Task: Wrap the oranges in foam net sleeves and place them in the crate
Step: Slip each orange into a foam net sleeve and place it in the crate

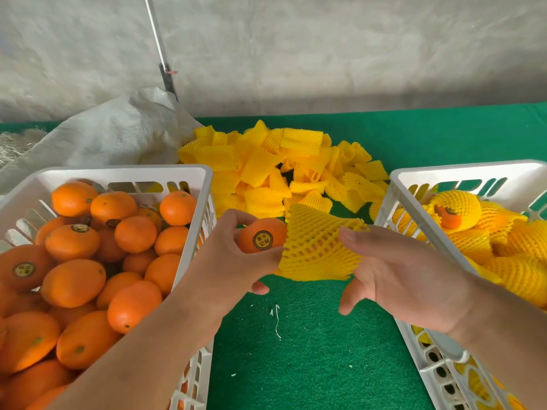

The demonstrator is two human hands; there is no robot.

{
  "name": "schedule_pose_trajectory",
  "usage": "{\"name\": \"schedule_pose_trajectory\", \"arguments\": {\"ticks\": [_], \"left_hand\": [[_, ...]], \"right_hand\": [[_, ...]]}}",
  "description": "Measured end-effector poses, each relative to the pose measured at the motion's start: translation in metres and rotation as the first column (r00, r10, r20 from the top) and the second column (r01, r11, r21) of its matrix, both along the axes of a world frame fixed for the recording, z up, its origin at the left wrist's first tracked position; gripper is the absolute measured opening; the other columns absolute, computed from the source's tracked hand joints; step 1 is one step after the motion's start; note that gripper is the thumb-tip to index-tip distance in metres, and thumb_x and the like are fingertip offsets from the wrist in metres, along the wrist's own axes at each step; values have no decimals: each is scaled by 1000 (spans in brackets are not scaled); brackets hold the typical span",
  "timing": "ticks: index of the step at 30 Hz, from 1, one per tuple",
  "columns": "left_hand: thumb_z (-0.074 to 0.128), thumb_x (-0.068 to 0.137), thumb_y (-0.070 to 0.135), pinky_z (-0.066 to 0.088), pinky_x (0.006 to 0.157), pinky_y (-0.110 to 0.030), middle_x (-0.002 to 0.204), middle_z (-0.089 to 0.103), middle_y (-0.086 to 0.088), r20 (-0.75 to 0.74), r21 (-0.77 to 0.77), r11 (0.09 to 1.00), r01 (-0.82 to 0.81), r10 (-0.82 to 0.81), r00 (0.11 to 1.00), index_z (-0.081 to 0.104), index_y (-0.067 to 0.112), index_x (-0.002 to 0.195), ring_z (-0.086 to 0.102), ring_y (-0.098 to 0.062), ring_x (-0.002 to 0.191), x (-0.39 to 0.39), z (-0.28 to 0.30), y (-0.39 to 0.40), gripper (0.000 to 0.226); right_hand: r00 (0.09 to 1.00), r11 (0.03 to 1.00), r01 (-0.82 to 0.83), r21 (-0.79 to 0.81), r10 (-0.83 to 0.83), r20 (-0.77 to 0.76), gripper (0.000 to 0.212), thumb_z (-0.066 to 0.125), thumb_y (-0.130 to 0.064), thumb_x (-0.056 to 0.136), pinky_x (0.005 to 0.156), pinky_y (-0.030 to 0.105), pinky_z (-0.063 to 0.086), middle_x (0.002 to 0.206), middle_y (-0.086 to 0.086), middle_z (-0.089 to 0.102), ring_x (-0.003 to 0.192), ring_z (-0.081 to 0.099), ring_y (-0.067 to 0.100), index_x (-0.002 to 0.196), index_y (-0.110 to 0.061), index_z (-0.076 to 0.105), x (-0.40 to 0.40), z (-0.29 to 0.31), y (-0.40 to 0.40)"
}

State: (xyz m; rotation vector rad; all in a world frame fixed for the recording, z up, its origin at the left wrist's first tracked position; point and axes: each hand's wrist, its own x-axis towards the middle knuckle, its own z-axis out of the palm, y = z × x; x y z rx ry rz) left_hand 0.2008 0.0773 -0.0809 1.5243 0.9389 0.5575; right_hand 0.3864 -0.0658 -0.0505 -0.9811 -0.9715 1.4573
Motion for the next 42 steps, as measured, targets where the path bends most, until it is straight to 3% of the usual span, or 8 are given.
{"name": "schedule_pose_trajectory", "arguments": {"ticks": [7, 12, 15, 18, 20, 24, 31, 42], "left_hand": [[91, 53, 48, 61, 62, -24, 103, 74, 19, -2, 84, 978, 191, -191, 982, 67, 58, 120, 77, -10, 87, -3, 3, -3, 72], [86, 49, 40, 61, 62, -26, 111, 74, 18, 37, 96, 971, 220, -224, 974, 60, 59, 124, 75, -6, 95, -2, 3, -2, 82], [89, 50, 36, 62, 63, -31, 112, 76, 13, 38, 92, 978, 189, -193, 980, 57, 38, 119, 73, -9, 101, -2, 0, -1, 75], [87, 51, 43, 62, 78, -38, 111, 77, 11, 37, 140, 972, 190, -197, 980, 60, 41, 110, 71, -8, 106, -2, 0, -1, 65], [86, 53, 43, 55, 87, -37, 111, 78, 10, 55, 167, 964, 206, -218, 974, 62, 46, 107, 70, -7, 106, -2, 2, -1, 60], [89, 63, 30, 52, 92, -36, 118, 77, 8, 86, 179, 953, 244, -262, 961, 67, 44, 115, 70, -8, 113, -3, 6, -3, 58], [76, 95, 10, 64, 89, -40, 124, 76, 2, 200, 97, 958, 271, -286, 937, 72, 32, 129, 71, -22, 118, -5, 10, -6, 41], [74, 90, 56, 65, 88, -45, 110, 79, 1, 104, 90, 986, 139, -148, 984, 66, 4, 95, 76, -19, 104, -1, 6, -7, 52]], "right_hand": [[998, 998, 58, -28, -57, 29, 14, 73, -34, 92, 78, 45, 64, 120, -24, 72, 114, 64, -6, 96, -41, 85, -5, -1, 0], [998, 999, -22, 33, 20, 56, 25, 65, -27, 96, 78, 46, 64, 92, -23, 72, 93, 68, -7, 75, -30, 79, 0, -3, 0], [995, 997, 72, 15, -73, 62, 50, 80, -24, 90, 76, 53, 64, 64, -15, 45, 64, 57, -1, 54, -25, 45, 2, -7, -1], [996, 999, 1, 33, -4, 92, 40, 76, -26, 94, 80, 54, 64, 87, 8, 63, 90, 65, 2, 68, -1, 58, 4, -9, 1], [985, 986, -136, 98, 124, 119, 27, 58, -22, 107, 88, 53, 63, 113, -15, 73, 109, 65, -4, 92, -24, 80, 5, -6, 2], [992, 994, -97, 51, 93, 87, 40, 61, -33, 104, 97, 60, 57, 149, 10, 61, 137, 58, 29, 140, -16, 66, 10, -10, 1], [998, 999, -54, 1, 54, -19, 55, 69, -33, 100, 107, 59, 51, 149, 19, 59, 137, 58, 40, 148, -9, 56, 14, -13, 2], [921, 1000, -25, -10, 27, 389, 31, 69, -31, 98, 106, 28, 54, 134, -1, 73, 126, 68, 20, 129, -28, 72, -3, -19, 0]]}}
